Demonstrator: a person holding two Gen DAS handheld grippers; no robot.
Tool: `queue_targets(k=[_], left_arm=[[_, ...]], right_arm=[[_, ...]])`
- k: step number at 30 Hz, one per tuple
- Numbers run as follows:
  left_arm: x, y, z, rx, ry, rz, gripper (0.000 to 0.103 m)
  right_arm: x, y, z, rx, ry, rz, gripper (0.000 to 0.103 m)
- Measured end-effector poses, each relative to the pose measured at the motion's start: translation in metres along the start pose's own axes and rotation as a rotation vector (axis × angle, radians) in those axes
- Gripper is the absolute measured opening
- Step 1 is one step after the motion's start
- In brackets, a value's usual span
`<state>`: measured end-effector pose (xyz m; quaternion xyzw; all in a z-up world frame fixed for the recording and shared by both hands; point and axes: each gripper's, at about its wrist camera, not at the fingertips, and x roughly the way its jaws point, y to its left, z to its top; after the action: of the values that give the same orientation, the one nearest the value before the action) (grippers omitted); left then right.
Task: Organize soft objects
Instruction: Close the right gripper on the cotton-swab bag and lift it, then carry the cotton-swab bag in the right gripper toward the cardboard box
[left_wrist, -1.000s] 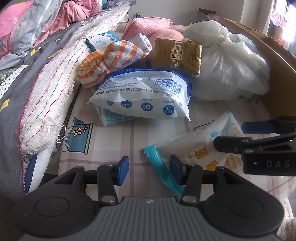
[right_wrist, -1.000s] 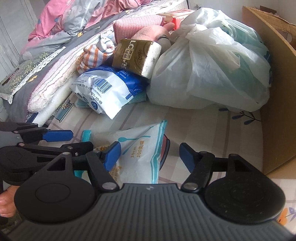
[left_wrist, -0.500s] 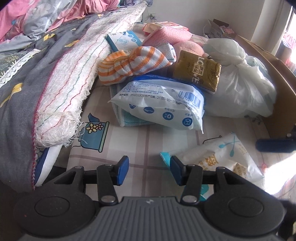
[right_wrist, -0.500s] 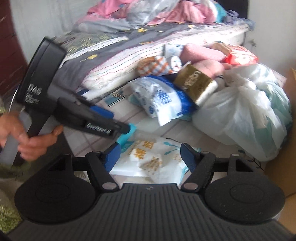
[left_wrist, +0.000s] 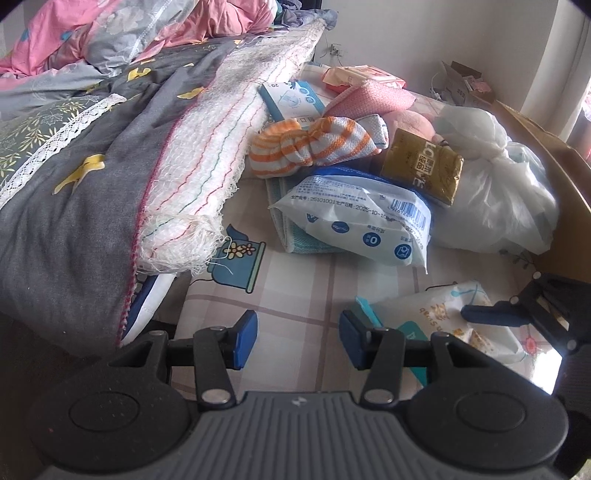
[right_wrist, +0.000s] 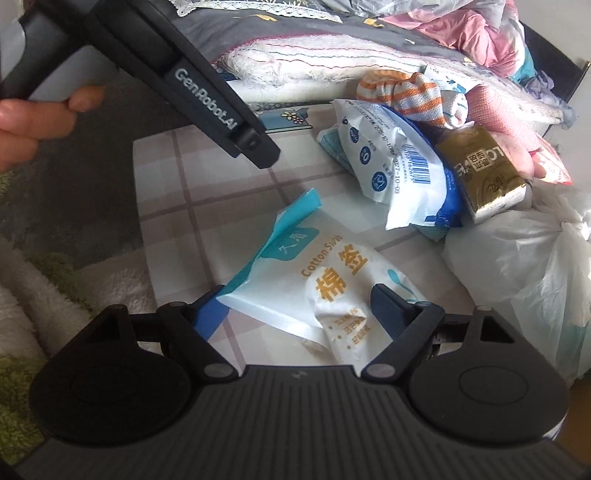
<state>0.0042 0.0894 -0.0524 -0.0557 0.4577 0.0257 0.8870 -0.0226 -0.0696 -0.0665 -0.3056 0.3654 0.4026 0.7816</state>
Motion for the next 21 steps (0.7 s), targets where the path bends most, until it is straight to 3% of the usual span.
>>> queue_targets(k=[3, 8, 11, 15, 18, 21], left_arm=[[-0.007, 0.002, 0.001, -0.011, -0.016, -0.001, 0.050], [-0.017, 0.005, 0.001, -0.017, -0.042, -0.015, 0.050], [-0.024, 0.005, 0.001, -0.013, -0.054, -0.032, 0.050], [-0.032, 0.005, 0.003, -0.008, -0.067, -0.048, 0.050], [-0.034, 0.005, 0.006, 0.002, -0.070, -0.059, 0.050], [-0.031, 0.004, 0.006, 0.007, -0.060, -0.073, 0.050]], right_arm=[[-0.002, -0.012, 0.002, 0.075, -0.020, -0.034, 0.052], [-0.013, -0.056, -0.002, 0.343, -0.077, 0.023, 0.033], [-0.027, -0.086, -0.013, 0.554, -0.136, 0.140, 0.028], [-0.041, -0.117, -0.038, 0.872, -0.214, 0.370, 0.027], [-0.032, -0.124, -0.058, 1.067, -0.217, 0.534, 0.027], [-0.014, -0.122, -0.070, 1.182, -0.187, 0.592, 0.027]])
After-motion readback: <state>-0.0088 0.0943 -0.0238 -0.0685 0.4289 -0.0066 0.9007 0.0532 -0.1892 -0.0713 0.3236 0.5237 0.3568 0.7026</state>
